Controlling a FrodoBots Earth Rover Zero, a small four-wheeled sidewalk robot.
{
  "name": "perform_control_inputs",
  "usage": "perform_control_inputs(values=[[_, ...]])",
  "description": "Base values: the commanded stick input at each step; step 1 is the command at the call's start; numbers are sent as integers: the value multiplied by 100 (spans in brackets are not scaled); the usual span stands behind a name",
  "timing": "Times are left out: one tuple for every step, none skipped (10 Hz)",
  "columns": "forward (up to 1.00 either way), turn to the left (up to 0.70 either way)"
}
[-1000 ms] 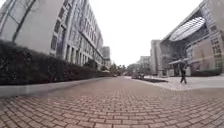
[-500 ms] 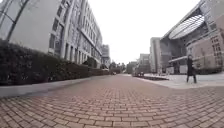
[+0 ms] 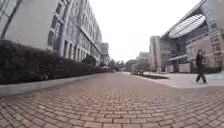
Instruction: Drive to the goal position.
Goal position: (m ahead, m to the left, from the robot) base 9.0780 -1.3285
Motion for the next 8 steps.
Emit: perform_control_inputs(values=[[45,0],[45,0],[45,0],[45,0],[45,0],[45,0],[45,0],[45,0]])
